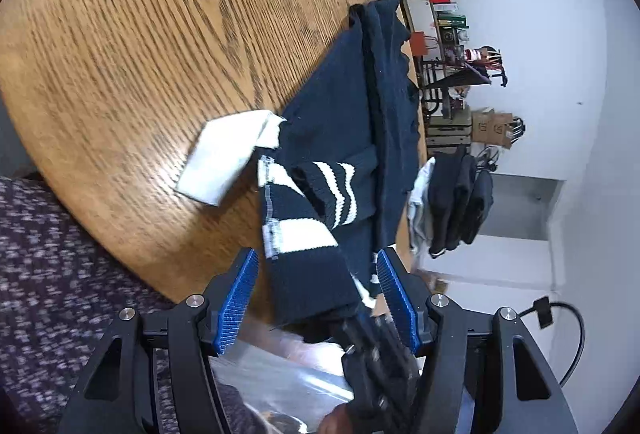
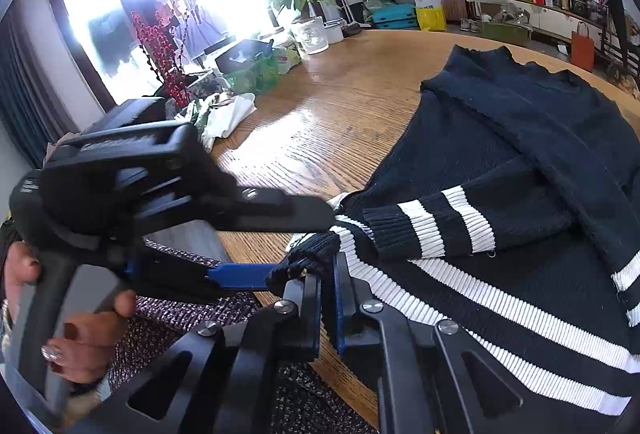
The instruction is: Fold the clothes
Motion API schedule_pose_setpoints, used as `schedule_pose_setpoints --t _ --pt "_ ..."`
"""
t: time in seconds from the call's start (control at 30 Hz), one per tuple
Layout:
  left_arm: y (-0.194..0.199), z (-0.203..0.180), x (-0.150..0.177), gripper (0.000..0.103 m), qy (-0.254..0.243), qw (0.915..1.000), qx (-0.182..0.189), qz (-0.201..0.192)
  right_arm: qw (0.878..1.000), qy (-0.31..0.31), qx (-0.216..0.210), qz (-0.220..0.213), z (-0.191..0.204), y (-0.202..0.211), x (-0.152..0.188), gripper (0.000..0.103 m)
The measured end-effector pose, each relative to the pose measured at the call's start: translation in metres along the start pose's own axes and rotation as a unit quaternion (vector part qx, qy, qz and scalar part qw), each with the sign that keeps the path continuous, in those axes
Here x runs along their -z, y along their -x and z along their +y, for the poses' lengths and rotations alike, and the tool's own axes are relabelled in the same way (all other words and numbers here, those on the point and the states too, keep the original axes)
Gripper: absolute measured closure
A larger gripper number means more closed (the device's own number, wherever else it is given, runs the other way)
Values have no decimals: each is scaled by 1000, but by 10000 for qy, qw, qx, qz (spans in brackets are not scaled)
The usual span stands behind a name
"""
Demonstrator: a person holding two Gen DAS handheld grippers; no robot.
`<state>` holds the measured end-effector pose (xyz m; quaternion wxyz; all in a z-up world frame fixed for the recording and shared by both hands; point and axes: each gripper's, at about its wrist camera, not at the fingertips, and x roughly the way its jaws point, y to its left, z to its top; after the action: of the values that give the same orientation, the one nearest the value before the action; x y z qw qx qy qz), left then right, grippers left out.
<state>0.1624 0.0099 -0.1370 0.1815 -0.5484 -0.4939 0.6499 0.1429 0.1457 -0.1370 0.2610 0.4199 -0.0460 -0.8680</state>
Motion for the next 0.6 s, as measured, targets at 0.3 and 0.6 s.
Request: schedule_pose_setpoints --t 0.3,0.6 --pt "-19 -10 -1 95 -410 9982 -390 -203 10000 36 25 -8 0 4 3 94" --pt "-16 -20 -1 95 -794 9948 -590 -243 9954 -626 637 350 -46 46 44 68"
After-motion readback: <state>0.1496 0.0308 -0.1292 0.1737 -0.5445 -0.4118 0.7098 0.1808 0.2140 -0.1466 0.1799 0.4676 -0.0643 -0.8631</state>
